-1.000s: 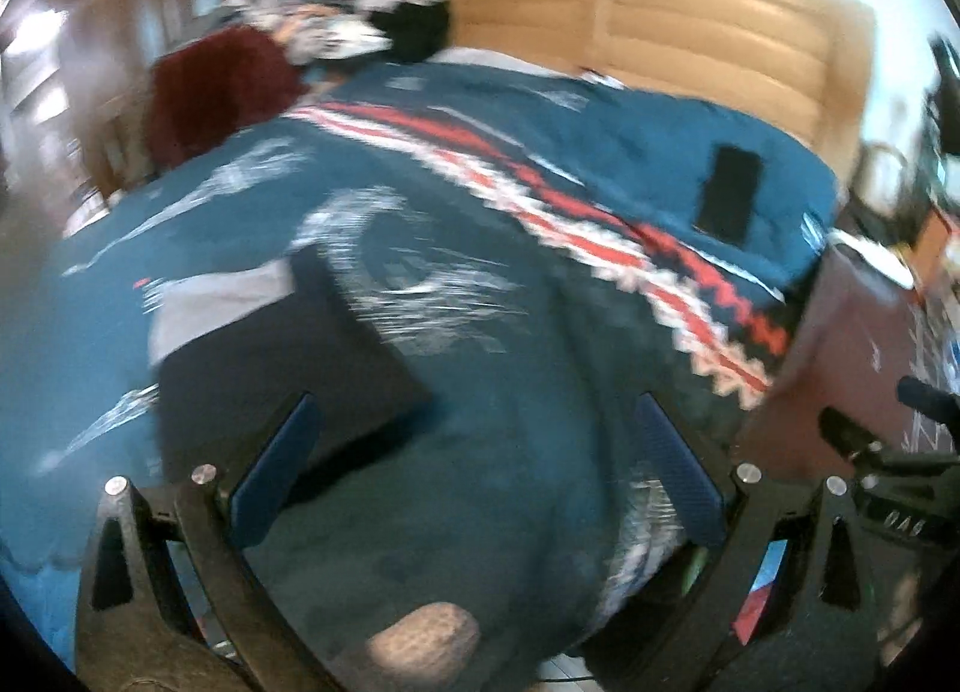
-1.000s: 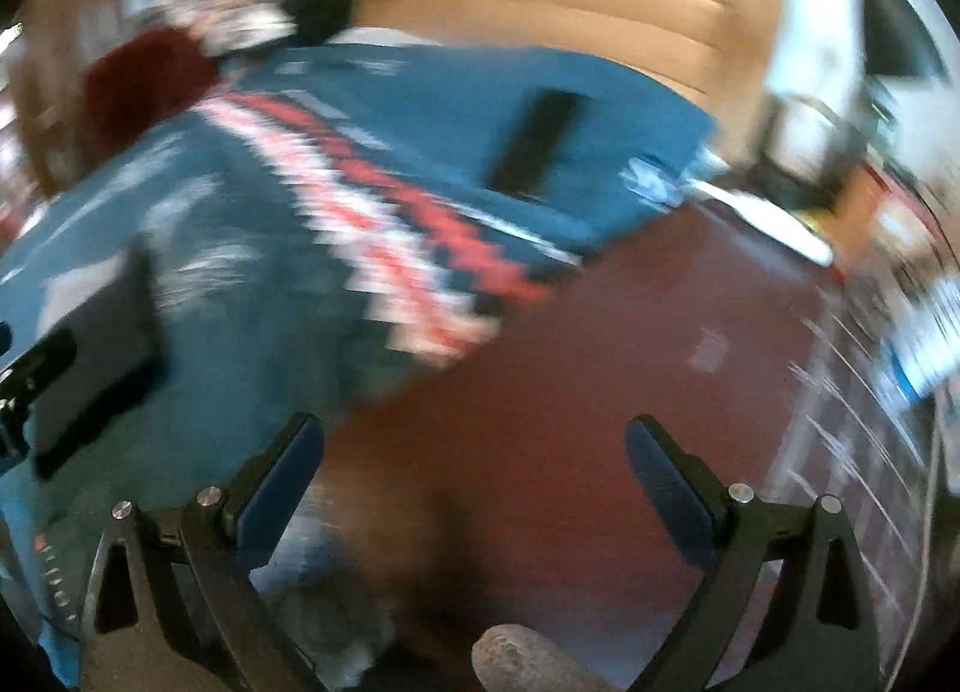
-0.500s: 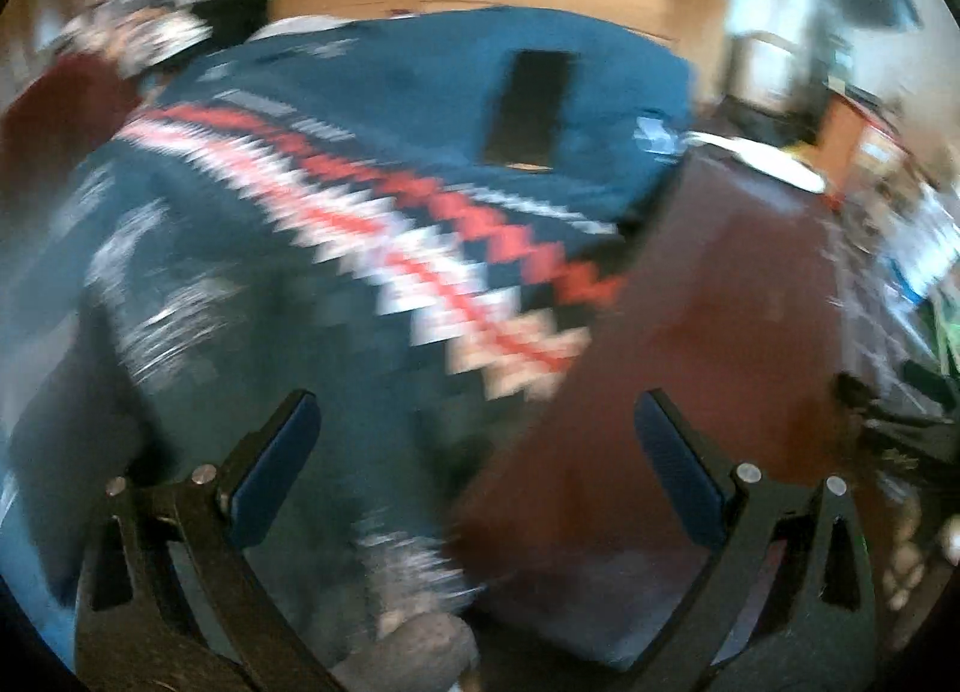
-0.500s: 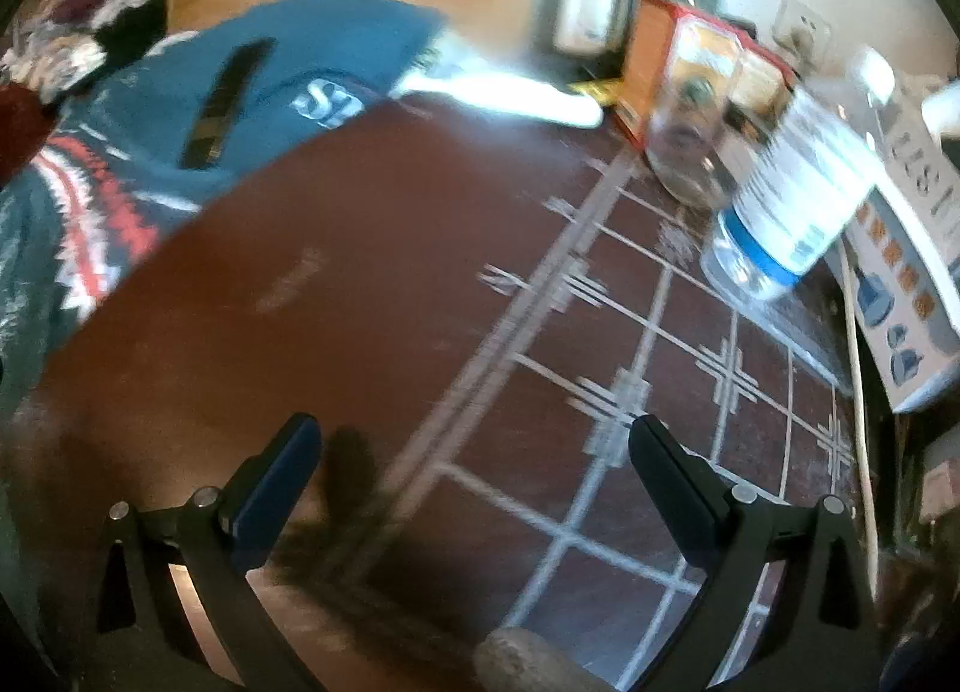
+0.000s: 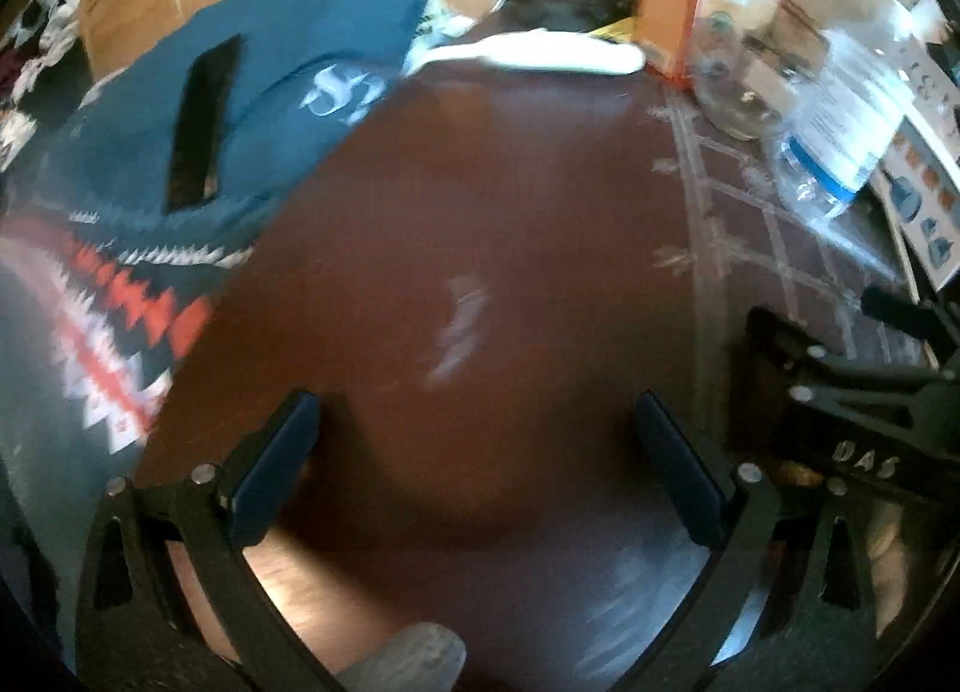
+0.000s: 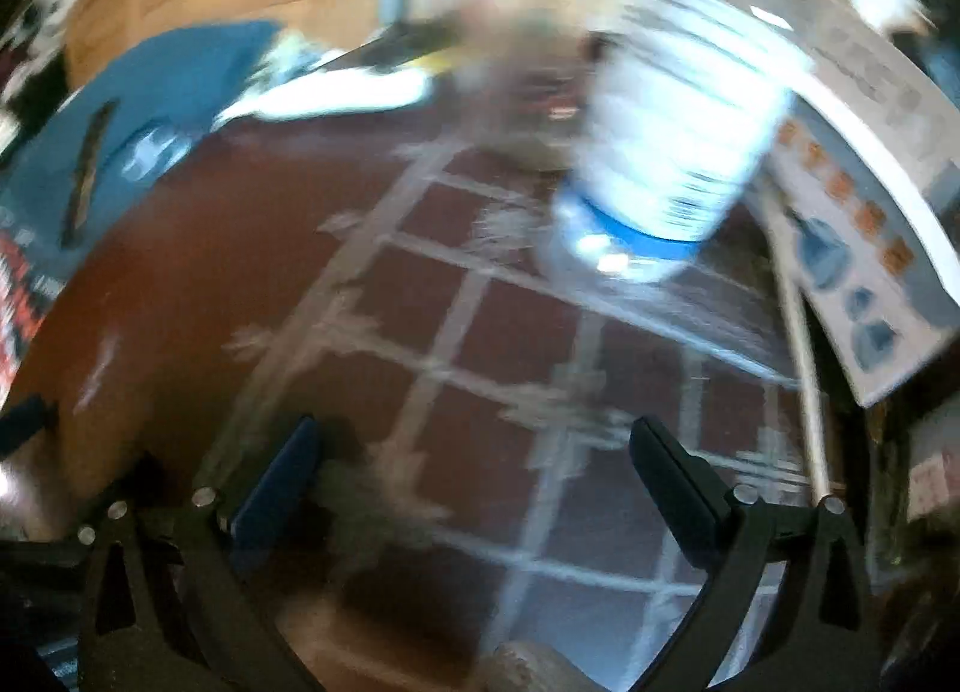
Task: Fold large clothes
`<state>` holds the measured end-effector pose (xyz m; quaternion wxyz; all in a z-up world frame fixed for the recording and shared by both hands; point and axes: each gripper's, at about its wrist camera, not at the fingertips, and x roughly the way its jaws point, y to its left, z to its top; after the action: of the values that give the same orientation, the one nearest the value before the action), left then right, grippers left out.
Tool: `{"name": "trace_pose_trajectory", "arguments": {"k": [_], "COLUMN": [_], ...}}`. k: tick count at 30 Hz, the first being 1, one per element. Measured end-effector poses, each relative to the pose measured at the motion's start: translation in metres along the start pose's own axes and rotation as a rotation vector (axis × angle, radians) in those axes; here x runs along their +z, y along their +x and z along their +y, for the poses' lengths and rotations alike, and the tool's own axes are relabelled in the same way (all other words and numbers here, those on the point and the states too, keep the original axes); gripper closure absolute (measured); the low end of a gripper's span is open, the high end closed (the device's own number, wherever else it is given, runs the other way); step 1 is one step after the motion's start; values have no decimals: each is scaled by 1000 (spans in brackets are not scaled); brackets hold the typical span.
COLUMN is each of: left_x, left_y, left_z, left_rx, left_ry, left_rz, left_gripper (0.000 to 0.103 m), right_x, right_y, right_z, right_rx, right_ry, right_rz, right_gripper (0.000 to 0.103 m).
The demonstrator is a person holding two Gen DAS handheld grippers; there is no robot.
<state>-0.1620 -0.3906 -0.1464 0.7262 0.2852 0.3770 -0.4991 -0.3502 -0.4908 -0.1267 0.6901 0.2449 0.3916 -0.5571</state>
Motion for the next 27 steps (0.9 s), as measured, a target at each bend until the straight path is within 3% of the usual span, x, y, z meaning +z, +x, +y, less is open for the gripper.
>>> {"name": "trace_pose_trajectory", "arguments": {"k": [3,27], "left_x": [9,9], "left_y": [6,5], "left_z": [-8,-9], "left_rx": [16,14], "left_ry": [-15,-15], "left_rz": [-17,-23], "left_gripper": [0,0], "right_x": [-2,-3], "right_y": [4,4], "right_z": [-21,-22], "right_rx": [41,52], "right_ry": [95,73], "right_rz": [6,11], "right_gripper": [0,0]}}
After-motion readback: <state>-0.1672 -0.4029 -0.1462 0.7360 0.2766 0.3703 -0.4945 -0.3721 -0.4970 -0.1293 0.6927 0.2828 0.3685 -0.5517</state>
